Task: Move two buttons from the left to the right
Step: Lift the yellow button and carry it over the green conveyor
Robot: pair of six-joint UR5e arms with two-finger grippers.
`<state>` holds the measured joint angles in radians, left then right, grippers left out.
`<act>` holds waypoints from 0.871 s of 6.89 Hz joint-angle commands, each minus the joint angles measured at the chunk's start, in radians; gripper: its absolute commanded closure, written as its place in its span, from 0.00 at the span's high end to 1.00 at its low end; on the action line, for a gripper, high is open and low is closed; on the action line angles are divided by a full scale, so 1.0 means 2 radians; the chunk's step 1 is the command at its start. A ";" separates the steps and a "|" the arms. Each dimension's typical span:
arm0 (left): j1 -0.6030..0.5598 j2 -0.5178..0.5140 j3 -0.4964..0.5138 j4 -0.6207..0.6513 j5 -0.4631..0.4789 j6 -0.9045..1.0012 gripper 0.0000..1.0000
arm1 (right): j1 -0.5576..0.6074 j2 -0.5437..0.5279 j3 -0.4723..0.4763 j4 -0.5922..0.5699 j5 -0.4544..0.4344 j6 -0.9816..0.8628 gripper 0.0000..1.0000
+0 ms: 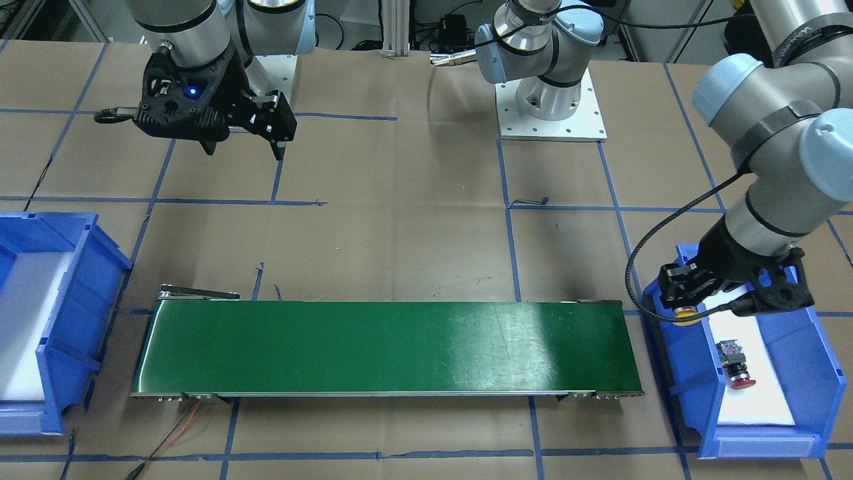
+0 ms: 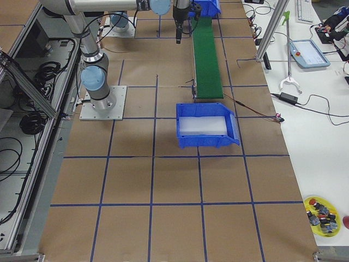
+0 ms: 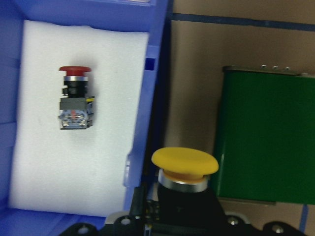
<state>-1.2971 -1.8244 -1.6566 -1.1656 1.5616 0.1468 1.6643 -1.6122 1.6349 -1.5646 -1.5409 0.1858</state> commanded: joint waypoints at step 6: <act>-0.089 -0.083 -0.015 0.110 0.005 -0.104 0.19 | 0.000 0.000 -0.001 -0.001 0.002 0.001 1.00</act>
<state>-1.4744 -1.9848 -1.6858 -0.9591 1.5694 -0.0620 1.6644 -1.6122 1.6331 -1.5660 -1.5372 0.1866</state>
